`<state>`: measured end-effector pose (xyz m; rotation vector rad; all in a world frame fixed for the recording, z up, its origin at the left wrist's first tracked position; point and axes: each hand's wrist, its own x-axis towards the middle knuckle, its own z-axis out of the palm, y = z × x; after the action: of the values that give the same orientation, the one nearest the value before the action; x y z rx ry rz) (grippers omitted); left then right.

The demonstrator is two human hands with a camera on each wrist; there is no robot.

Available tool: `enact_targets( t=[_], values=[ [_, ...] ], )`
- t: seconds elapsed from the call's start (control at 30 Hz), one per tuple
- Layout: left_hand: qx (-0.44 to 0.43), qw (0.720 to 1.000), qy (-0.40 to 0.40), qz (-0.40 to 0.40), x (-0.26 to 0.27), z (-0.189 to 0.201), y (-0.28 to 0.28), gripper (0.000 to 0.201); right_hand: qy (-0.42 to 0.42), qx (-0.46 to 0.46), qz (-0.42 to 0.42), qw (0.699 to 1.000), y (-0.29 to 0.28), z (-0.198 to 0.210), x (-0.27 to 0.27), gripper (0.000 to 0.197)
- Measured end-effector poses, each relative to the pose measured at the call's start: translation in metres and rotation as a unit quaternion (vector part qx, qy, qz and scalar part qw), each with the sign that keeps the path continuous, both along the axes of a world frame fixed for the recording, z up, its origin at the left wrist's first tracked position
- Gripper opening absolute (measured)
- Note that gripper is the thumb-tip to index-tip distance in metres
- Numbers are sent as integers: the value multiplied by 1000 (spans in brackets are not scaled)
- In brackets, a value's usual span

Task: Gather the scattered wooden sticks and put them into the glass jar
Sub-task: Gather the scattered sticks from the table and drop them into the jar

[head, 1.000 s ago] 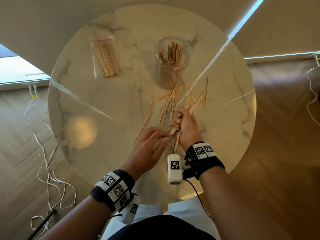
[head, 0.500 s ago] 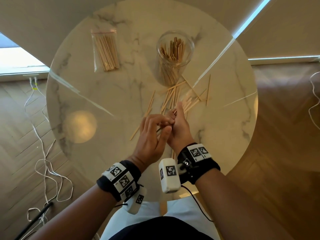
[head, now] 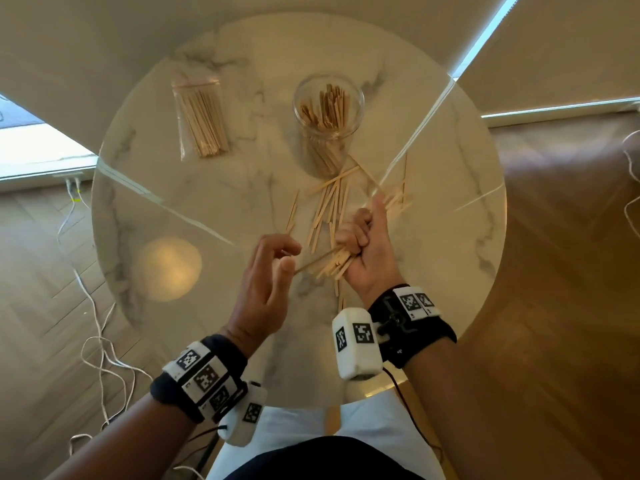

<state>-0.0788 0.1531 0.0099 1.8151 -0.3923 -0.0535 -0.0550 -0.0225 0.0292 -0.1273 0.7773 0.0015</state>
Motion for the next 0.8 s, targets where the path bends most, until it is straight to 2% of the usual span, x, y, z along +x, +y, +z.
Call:
enact_targets(
  t=[0.07,0.13,0.23,0.37,0.5,0.63,0.73,0.8],
  values=[
    [-3,999,50,-3,-1,-1,12,46,4,-11,-13,1000,-10,0,3,50],
    [16,998,63,-14,-3,0,13,33,17,-43,-19,999,-10,-2,4,50],
    [28,999,37,-13,-2,7,-7,28,35,-80,-7,996,5,-3,2,49],
    [29,999,-17,29,5,11,-31,26,32,-35,4,999,16,-4,-1,45],
    [81,992,-99,14,2,1,-34,29,11,-2,21,1000,9,-5,-2,44],
    [122,983,-138,2,3,-1,-39,33,10,-37,83,996,12,0,-8,47],
    [84,985,-145,-44,15,1,-24,45,9,-62,89,994,4,6,-9,50],
    [53,988,-137,-57,28,11,-12,51,15,-107,128,986,-1,9,-14,50]
  ],
)
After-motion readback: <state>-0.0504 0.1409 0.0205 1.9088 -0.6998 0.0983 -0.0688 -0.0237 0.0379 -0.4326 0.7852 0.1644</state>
